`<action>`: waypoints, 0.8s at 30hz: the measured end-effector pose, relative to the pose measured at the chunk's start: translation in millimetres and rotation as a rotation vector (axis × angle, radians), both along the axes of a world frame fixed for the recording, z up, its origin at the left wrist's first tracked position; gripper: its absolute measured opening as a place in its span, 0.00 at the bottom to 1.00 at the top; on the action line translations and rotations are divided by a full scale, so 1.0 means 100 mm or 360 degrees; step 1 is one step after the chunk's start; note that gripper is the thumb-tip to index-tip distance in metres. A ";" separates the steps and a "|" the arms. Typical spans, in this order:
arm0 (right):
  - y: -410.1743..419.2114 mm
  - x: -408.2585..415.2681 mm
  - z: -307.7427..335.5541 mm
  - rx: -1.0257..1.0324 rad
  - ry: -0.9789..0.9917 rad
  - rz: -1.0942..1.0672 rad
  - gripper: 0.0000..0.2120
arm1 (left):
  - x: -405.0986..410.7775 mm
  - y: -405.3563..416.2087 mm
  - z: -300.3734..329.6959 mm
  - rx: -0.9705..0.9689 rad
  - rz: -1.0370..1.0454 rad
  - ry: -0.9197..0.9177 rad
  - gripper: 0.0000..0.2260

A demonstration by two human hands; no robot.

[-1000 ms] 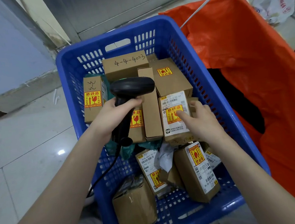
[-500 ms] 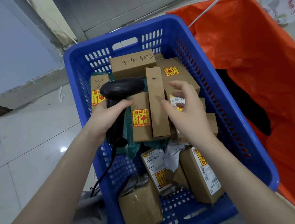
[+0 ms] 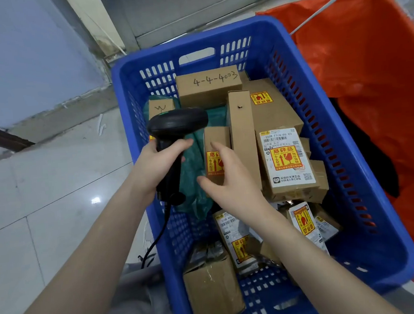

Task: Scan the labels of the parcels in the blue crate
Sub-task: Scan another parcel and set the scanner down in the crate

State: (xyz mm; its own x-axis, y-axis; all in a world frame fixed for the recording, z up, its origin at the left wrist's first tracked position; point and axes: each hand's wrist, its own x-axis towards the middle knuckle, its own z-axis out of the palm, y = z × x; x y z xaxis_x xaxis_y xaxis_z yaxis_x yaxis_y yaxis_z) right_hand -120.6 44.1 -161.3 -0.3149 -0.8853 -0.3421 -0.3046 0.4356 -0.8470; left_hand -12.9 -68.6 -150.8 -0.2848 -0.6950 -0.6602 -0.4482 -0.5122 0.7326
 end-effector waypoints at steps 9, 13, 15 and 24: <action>-0.05 0.02 -0.15 0.0232 0.0255 -0.0029 0.36 | 0.04 -0.02 0.03 -0.0007 -0.0050 0.0029 0.16; -0.03 0.07 -0.24 0.0327 0.0217 -0.0037 0.42 | 0.06 -0.04 0.03 -0.0022 -0.0045 0.0012 0.15; -0.01 0.12 -0.29 0.0385 0.0224 -0.0058 0.46 | 0.07 -0.04 0.04 -0.0020 -0.0044 0.0012 0.15; 0.00 0.16 -0.32 0.0392 0.0189 -0.0158 0.45 | 0.06 -0.07 0.06 -0.0005 -0.0017 0.0069 0.10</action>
